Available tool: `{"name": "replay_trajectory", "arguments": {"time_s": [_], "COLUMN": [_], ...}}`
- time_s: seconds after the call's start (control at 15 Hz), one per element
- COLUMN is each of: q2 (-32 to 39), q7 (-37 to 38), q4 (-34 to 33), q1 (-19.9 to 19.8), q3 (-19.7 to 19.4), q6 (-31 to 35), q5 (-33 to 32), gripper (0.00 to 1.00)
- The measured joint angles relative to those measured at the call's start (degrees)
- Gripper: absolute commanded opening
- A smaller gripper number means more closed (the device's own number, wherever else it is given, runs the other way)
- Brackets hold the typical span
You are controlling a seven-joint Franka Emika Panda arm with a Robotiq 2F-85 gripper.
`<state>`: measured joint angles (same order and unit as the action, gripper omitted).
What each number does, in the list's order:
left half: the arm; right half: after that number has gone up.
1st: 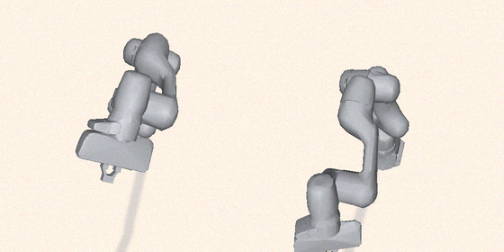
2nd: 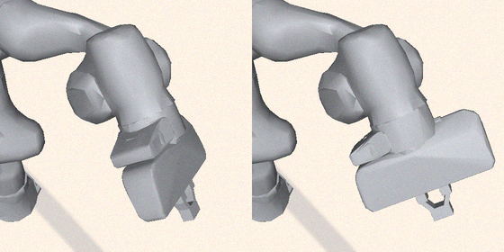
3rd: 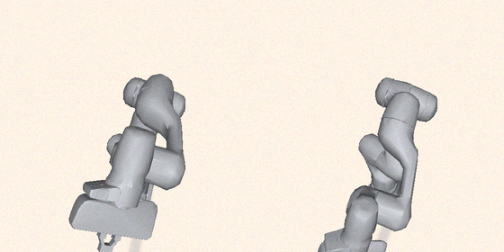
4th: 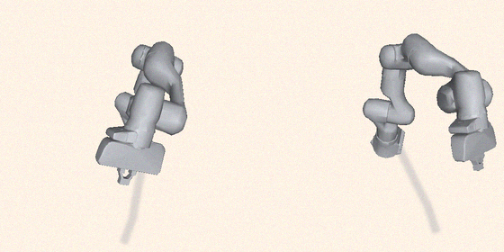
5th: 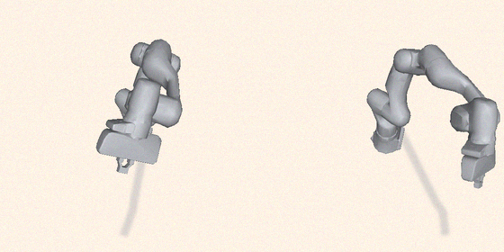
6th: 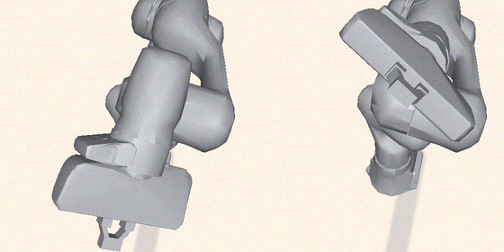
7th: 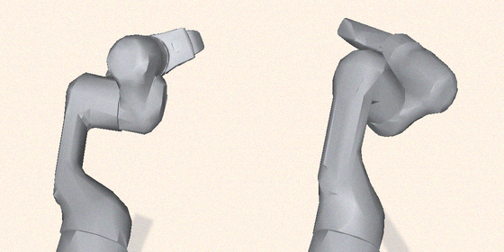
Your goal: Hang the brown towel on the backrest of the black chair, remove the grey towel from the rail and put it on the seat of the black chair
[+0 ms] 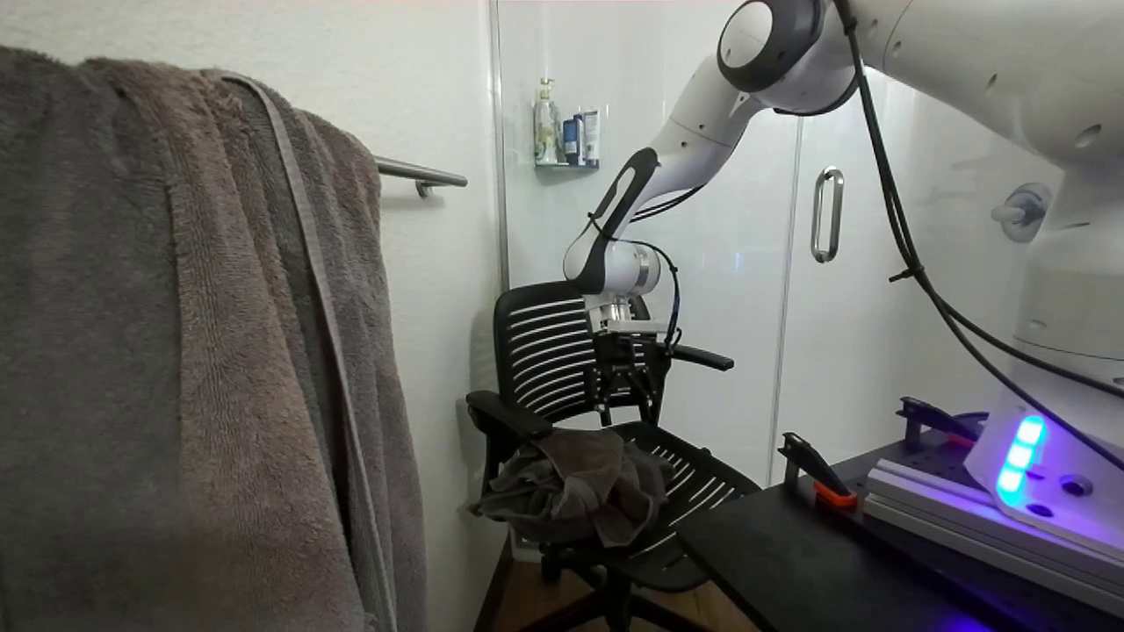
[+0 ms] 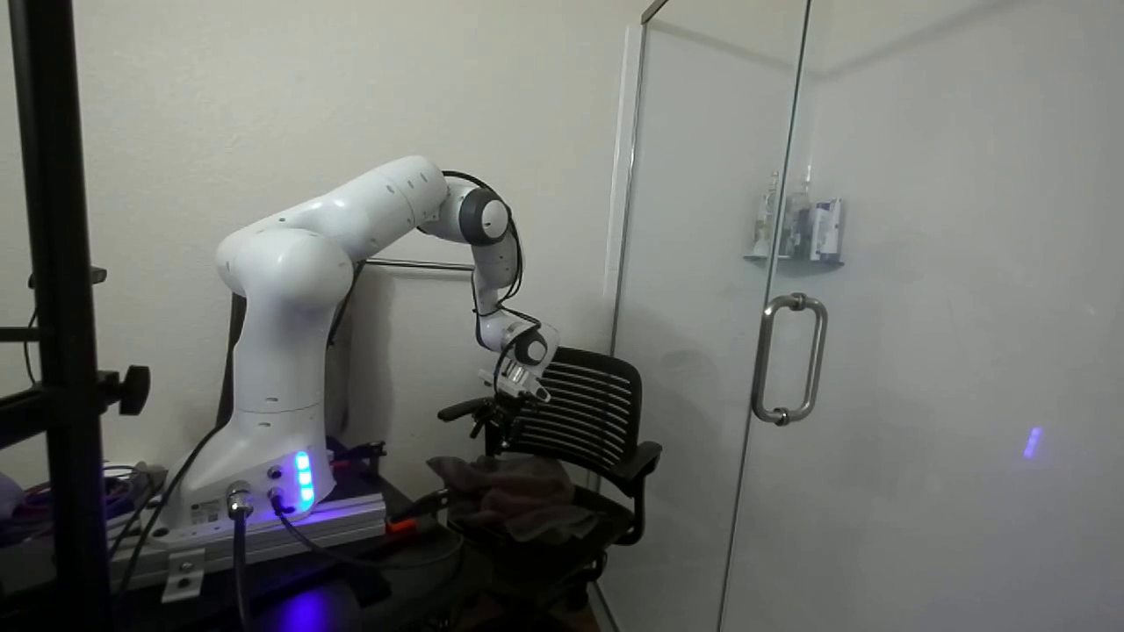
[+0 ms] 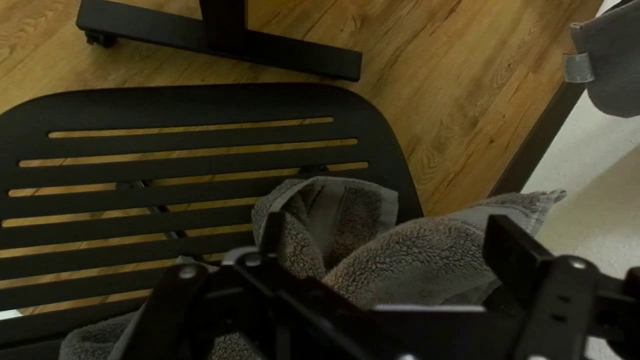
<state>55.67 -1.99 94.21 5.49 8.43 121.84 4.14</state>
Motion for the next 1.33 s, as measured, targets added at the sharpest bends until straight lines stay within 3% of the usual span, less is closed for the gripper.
{"name": "replay_trajectory", "arguments": {"time_s": [0.2,0.47,0.73,1.0,1.33], "q2": [0.6,6.0,11.4,12.7,15.1], "q7": [1.0,0.8,2.6,4.4,4.7], "q4": [-0.7,-6.7,-12.1,-13.3,-15.5], "q1": [0.2,0.1,2.3,3.7,2.5], "q3": [-0.3,1.2,2.6,2.6,2.5], "q6": [0.0,1.8,3.1,3.0,-2.8], "q5": [0.2,3.8,5.0,5.1,6.2], "gripper": [1.0,1.0,1.0,1.0,1.0]}}
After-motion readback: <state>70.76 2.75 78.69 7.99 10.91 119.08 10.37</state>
